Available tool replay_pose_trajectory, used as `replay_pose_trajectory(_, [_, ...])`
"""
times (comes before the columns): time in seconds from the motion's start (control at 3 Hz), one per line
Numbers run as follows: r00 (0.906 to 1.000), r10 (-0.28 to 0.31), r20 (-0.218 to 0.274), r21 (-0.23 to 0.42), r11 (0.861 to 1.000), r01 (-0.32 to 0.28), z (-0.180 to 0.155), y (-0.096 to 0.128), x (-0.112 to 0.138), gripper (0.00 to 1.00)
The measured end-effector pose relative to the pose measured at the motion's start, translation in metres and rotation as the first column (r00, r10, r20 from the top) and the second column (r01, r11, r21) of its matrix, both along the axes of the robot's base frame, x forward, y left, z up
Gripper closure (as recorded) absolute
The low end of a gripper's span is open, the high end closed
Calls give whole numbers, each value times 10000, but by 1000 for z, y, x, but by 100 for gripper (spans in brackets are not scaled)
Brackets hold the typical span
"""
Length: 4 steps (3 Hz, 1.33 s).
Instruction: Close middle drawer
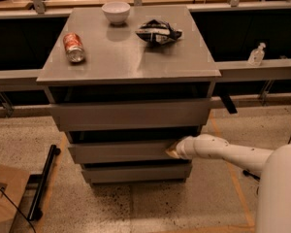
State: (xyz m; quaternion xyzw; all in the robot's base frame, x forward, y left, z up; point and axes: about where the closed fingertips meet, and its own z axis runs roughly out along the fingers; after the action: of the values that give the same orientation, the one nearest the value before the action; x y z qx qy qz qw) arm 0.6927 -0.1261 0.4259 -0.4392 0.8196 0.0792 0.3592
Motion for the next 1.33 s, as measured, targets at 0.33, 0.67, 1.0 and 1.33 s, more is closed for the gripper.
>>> replay_pose_trajectory(0.33, [9995,-38,322,-16,10000,38,7,-1,7,100])
replay_pose_trajectory(0.67, [9995,-39,321,-16,10000,39,7,-1,6,100])
replay_pose_trajectory(1.0, [9995,-38,320,-16,10000,39,7,-1,5,100])
replay_pose_trajectory(1.33, [9995,-38,319,-16,10000,38,7,-1,5,100])
